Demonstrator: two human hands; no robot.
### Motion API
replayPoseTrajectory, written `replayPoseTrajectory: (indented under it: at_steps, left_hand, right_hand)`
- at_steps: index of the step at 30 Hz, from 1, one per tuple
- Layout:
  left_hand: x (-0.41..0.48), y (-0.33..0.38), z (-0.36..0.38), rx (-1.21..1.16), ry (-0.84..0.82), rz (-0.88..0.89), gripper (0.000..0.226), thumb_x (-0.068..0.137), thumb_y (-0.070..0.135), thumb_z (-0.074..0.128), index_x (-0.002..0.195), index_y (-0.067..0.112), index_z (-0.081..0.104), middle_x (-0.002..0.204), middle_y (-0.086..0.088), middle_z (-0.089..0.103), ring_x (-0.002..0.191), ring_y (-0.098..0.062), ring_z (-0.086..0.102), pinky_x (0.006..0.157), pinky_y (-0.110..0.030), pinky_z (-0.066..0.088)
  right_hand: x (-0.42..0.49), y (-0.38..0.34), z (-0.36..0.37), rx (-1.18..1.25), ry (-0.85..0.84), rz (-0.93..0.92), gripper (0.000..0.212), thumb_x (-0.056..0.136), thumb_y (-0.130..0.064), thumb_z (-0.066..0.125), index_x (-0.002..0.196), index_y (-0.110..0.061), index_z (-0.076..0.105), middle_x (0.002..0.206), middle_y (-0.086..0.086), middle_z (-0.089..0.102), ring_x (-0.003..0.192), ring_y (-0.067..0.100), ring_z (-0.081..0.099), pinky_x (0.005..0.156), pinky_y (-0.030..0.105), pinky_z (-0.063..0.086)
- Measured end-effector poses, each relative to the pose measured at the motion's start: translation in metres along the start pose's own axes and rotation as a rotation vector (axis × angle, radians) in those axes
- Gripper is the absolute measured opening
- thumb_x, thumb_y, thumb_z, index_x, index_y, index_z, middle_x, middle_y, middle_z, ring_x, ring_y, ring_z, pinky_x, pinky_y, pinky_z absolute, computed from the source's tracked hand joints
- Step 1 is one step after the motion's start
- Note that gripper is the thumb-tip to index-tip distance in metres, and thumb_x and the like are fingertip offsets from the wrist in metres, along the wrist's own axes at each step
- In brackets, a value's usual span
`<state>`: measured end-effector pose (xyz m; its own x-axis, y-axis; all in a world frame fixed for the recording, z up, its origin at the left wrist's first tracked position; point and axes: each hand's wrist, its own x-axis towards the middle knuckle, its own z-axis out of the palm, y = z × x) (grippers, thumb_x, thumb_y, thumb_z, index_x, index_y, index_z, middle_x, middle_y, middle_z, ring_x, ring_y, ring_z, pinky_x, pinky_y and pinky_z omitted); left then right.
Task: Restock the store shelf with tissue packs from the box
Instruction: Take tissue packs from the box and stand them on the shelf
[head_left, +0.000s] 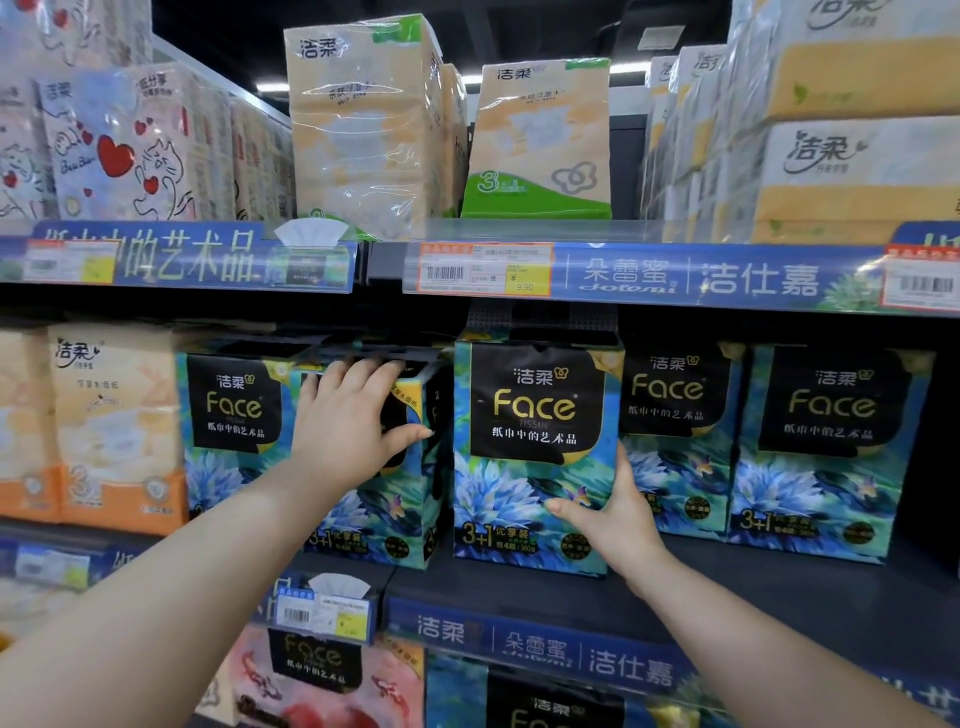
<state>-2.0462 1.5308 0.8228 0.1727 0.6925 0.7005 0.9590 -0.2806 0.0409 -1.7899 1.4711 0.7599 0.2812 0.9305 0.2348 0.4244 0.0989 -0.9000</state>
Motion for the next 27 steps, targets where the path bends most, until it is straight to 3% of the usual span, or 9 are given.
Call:
replayPoseTrajectory:
  at_steps: [7, 11, 15, 18, 21, 27]
  left_hand:
    - [0.0, 0.0, 0.0, -0.006, 0.001, -0.002, 0.081, 0.076, 0.064, 0.057, 0.143, 0.022, 0.037, 0.143, -0.003, 0.044, 0.135, -0.03, 0.033, 0.111, -0.052, 0.024]
    - [0.001, 0.002, 0.001, -0.003, -0.009, -0.01, 0.082, 0.078, 0.065, 0.055, 0.144, 0.023, 0.034, 0.145, -0.002, 0.041, 0.135, -0.029, 0.031, 0.112, -0.052, 0.022]
    - [0.002, 0.006, 0.001, -0.001, -0.034, -0.026, 0.083, 0.08, 0.066, 0.05, 0.147, 0.023, 0.027, 0.15, -0.003, 0.033, 0.139, -0.029, 0.024, 0.114, -0.053, 0.017]
    - [0.002, 0.007, 0.001, -0.006, -0.061, -0.044, 0.085, 0.083, 0.066, 0.047, 0.15, 0.025, 0.015, 0.157, -0.003, 0.019, 0.146, -0.029, 0.008, 0.115, -0.054, 0.01]
    - [0.0, 0.007, 0.0, -0.011, -0.067, -0.053, 0.089, 0.083, 0.066, 0.045, 0.151, 0.027, 0.003, 0.16, -0.003, 0.005, 0.147, -0.029, -0.005, 0.114, -0.057, 0.007]
    - [-0.008, 0.019, -0.008, -0.036, -0.025, -0.031, 0.088, 0.084, 0.053, 0.057, 0.151, 0.024, 0.009, 0.159, -0.013, 0.005, 0.145, -0.04, 0.002, 0.11, -0.063, 0.012]
  right_hand:
    - [0.002, -0.003, 0.002, 0.005, -0.026, 0.008, 0.106, 0.077, -0.021, 0.078, 0.15, -0.03, 0.002, 0.115, -0.005, 0.049, 0.073, -0.01, 0.044, 0.081, 0.021, 0.038]
    - [0.004, -0.001, 0.003, -0.007, -0.024, -0.001, 0.109, 0.075, -0.023, 0.079, 0.151, -0.03, 0.0, 0.117, -0.004, 0.053, 0.09, 0.007, 0.051, 0.086, 0.021, 0.039]
    - [0.006, 0.0, 0.004, -0.023, -0.022, -0.004, 0.11, 0.075, -0.023, 0.079, 0.151, -0.029, -0.001, 0.126, 0.0, 0.055, 0.096, 0.01, 0.05, 0.088, 0.022, 0.039]
    - [0.008, 0.002, 0.003, -0.053, -0.025, 0.013, 0.113, 0.075, -0.025, 0.08, 0.151, -0.03, -0.004, 0.14, 0.0, 0.047, 0.113, 0.017, 0.053, 0.095, 0.026, 0.04]
    - [0.01, 0.002, 0.001, -0.093, -0.027, 0.029, 0.119, 0.071, -0.031, 0.082, 0.15, -0.032, -0.008, 0.151, 0.001, 0.036, 0.131, 0.023, 0.044, 0.105, 0.034, 0.038]
    - [0.005, -0.002, -0.008, -0.147, -0.022, 0.042, 0.116, 0.072, -0.032, 0.08, 0.152, -0.027, -0.004, 0.153, 0.0, 0.033, 0.136, 0.023, 0.038, 0.111, 0.037, 0.034]
